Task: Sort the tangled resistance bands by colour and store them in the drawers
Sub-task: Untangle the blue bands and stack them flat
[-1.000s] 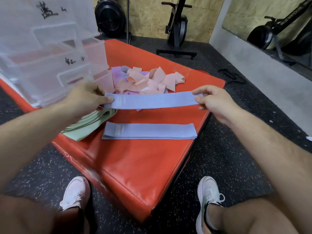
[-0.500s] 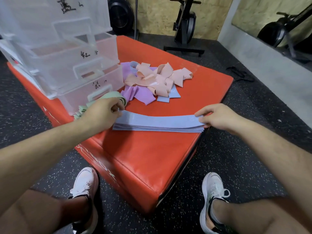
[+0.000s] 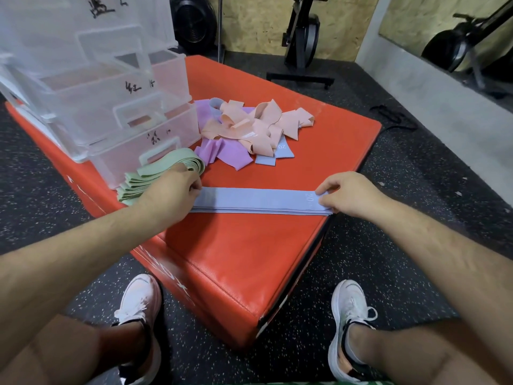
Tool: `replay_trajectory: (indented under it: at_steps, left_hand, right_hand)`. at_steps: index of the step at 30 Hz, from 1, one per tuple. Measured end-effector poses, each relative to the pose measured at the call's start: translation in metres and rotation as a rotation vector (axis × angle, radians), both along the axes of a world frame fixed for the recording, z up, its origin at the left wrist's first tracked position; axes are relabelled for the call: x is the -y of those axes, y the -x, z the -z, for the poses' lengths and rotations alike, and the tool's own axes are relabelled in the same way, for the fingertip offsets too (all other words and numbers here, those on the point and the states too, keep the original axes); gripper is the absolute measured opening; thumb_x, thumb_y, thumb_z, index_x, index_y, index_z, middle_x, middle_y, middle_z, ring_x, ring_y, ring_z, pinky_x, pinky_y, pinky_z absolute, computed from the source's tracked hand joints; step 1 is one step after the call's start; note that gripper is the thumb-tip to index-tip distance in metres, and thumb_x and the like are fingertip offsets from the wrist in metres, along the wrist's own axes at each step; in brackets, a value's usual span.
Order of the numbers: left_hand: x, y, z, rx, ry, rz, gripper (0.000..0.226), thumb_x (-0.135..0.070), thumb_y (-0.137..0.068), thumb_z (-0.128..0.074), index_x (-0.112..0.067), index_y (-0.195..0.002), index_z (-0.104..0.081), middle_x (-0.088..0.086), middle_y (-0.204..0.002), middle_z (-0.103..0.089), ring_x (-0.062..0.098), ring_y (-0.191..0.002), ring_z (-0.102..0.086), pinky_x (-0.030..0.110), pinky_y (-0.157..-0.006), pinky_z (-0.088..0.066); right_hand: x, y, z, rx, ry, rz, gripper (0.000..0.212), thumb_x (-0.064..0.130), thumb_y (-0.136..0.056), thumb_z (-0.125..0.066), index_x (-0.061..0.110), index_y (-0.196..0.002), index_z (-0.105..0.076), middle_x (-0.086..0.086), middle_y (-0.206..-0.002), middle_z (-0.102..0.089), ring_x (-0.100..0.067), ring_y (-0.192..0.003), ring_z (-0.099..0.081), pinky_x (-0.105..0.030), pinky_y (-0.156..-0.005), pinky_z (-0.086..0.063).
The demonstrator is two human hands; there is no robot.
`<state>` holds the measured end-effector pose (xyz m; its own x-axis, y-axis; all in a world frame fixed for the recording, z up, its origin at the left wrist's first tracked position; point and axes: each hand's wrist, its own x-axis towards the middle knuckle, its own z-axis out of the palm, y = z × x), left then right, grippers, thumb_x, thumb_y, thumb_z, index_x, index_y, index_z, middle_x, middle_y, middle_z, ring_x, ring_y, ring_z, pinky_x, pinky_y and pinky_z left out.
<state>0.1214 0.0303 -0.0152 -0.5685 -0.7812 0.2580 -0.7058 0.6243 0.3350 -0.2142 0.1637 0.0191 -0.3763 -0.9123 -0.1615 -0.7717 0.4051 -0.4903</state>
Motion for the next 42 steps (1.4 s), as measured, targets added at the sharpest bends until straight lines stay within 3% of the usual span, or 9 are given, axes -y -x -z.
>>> replay_trajectory:
  at_steps: [9, 15, 19, 23, 25, 32, 36, 39, 42]
  left_hand:
    - [0.004, 0.000, 0.004, 0.097, 0.134, 0.042, 0.011, -0.001, -0.081, -0.066, -0.010, -0.077, -0.072, 0.005, -0.094, -0.055, 0.031, -0.088, -0.047, 0.044, -0.076, -0.048]
    - [0.005, 0.006, -0.009, 0.130, 0.144, 0.027, 0.012, -0.006, -0.081, -0.061, -0.012, -0.078, -0.070, 0.005, -0.090, -0.058, 0.032, -0.087, -0.053, 0.046, -0.075, -0.050]
    - [0.011, 0.029, -0.019, 0.099, 0.174, 0.085, 0.019, -0.013, -0.080, -0.052, -0.012, -0.074, -0.069, 0.007, -0.078, -0.057, 0.038, -0.080, -0.058, 0.046, -0.075, -0.051]
    - [0.014, 0.073, -0.018, 0.071, 0.115, 0.110, 0.013, -0.011, -0.085, -0.062, -0.012, -0.088, -0.075, 0.009, -0.094, -0.064, 0.038, -0.105, -0.060, 0.046, -0.099, -0.043]
    - [0.019, 0.094, -0.015, 0.079, 0.050, 0.159, 0.017, -0.016, -0.088, -0.058, -0.011, -0.095, -0.073, 0.008, -0.100, -0.064, 0.034, -0.104, -0.059, 0.044, -0.098, -0.043]
    - [0.031, 0.137, -0.013, 0.142, -0.069, 0.163, 0.028, -0.023, -0.091, -0.052, -0.013, -0.112, -0.068, 0.005, -0.116, -0.058, 0.028, -0.110, -0.054, 0.041, -0.092, -0.047]
    - [0.036, 0.146, -0.019, 0.129, -0.076, 0.150, 0.037, -0.025, -0.086, -0.046, -0.010, -0.111, -0.069, 0.009, -0.117, -0.061, 0.032, -0.109, -0.055, 0.044, -0.094, -0.047]
    - [0.040, 0.147, -0.021, 0.093, -0.099, 0.146, 0.049, -0.030, -0.079, -0.036, -0.010, -0.108, -0.069, 0.010, -0.114, -0.062, 0.033, -0.106, -0.056, 0.044, -0.092, -0.048]
    - [0.041, 0.147, -0.026, 0.001, -0.146, 0.140, 0.034, -0.026, -0.084, -0.039, -0.010, -0.097, -0.066, 0.010, -0.106, -0.062, 0.030, -0.100, -0.057, 0.038, -0.091, -0.048]
  right_hand:
    - [0.003, 0.001, 0.006, -0.220, -0.017, -0.100, 0.016, 0.017, -0.084, -0.070, 0.029, -0.093, -0.074, 0.006, -0.099, -0.048, -0.014, -0.079, -0.058, -0.027, -0.066, -0.042]
    - [0.009, -0.005, -0.013, -0.262, 0.062, -0.104, 0.008, 0.027, -0.086, -0.066, 0.031, -0.083, -0.073, 0.015, -0.078, -0.057, -0.012, -0.075, -0.058, -0.031, -0.065, -0.044]
    - [0.024, -0.015, -0.022, -0.168, 0.126, -0.115, 0.013, 0.032, -0.090, -0.062, 0.030, -0.085, -0.074, 0.014, -0.084, -0.068, -0.011, -0.079, -0.064, -0.032, -0.070, -0.052]
    - [0.053, -0.026, -0.018, -0.153, 0.118, -0.159, 0.016, 0.032, -0.092, -0.061, 0.028, -0.088, -0.076, 0.015, -0.091, -0.070, -0.010, -0.086, -0.063, -0.034, -0.079, -0.054]
    - [0.070, -0.030, -0.015, -0.196, 0.128, -0.155, 0.019, 0.030, -0.092, -0.059, 0.025, -0.085, -0.076, 0.010, -0.093, -0.070, -0.016, -0.088, -0.064, -0.038, -0.080, -0.055]
    - [0.118, -0.022, 0.019, -0.321, -0.059, -0.182, 0.027, 0.032, -0.095, -0.053, 0.020, -0.109, -0.072, 0.003, -0.145, -0.047, -0.031, -0.129, -0.047, -0.046, -0.104, -0.044]
    - [0.131, -0.012, 0.027, -0.310, -0.066, -0.168, 0.016, 0.031, -0.093, -0.046, 0.019, -0.093, -0.056, -0.004, -0.120, -0.058, -0.035, -0.117, -0.050, -0.045, -0.096, -0.047]
    - [0.132, -0.007, 0.023, -0.240, 0.064, -0.164, 0.034, 0.026, -0.094, -0.046, 0.013, -0.116, -0.069, -0.010, -0.122, -0.065, -0.034, -0.116, -0.057, -0.044, -0.096, -0.048]
    - [0.124, -0.003, 0.010, -0.181, 0.192, -0.113, 0.028, 0.018, -0.095, -0.049, 0.005, -0.094, -0.074, -0.015, -0.098, -0.072, -0.034, -0.096, -0.063, -0.045, -0.082, -0.050]
